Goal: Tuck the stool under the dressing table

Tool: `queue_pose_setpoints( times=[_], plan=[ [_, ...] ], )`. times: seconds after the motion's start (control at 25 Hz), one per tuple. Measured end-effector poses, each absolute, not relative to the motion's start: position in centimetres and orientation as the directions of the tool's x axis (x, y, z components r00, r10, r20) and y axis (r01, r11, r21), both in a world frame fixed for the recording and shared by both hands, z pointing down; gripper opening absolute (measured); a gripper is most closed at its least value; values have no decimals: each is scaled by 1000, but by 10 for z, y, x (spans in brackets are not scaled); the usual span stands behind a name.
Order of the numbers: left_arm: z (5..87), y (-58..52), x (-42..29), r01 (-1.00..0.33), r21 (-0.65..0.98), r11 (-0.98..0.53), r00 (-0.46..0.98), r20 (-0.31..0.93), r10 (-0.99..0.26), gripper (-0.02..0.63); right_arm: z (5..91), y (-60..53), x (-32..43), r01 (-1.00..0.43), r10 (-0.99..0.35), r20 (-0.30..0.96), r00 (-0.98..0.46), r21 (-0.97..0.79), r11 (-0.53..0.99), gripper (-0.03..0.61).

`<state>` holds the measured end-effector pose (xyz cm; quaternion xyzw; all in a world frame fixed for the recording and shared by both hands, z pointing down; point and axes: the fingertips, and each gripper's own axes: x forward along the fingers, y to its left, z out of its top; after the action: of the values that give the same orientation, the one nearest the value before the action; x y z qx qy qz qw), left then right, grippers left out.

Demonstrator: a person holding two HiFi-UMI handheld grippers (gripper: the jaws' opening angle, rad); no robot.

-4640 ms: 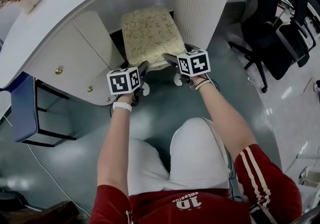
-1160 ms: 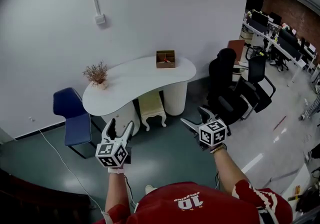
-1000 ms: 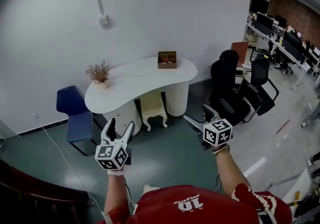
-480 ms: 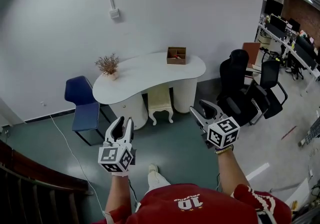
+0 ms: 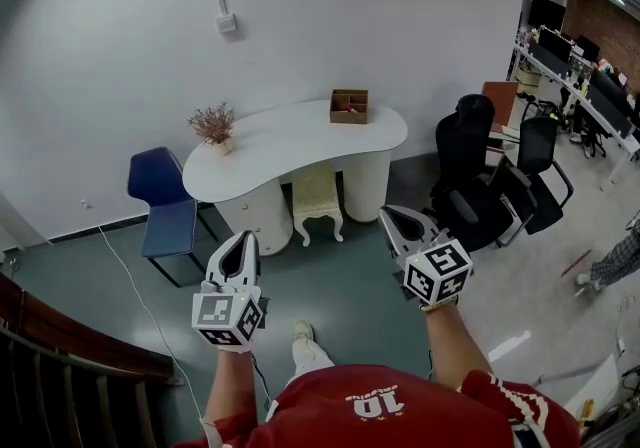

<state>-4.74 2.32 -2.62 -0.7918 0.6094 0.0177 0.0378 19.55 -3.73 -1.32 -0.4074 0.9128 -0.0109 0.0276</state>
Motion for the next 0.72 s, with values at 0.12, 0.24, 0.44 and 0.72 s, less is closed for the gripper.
queue_pose_setpoints(
  times=[0.12, 0.24, 0.44, 0.72],
  plan=[
    [-25, 30, -46, -964, -16, -265, 266, -78, -961, -2, -16, -28, 197, -755, -755, -58, -653, -29, 656, 5],
    [-23, 36, -44, -960, 6, -280, 279, -84, -957, -2, -18, -21, 200, -762, -761, -76, -644, -24, 647, 5],
    [-22, 40, -41, -960, -7, -279, 279, -81, -957, -2, -21, -18, 201, -775, -773, -81, -629, -17, 632, 3],
    [-26, 42, -42, -960, -17, -281, 281, -95, -955, -2, -14, -22, 204, -801, -801, -65, -596, -22, 598, 3]
  ],
)
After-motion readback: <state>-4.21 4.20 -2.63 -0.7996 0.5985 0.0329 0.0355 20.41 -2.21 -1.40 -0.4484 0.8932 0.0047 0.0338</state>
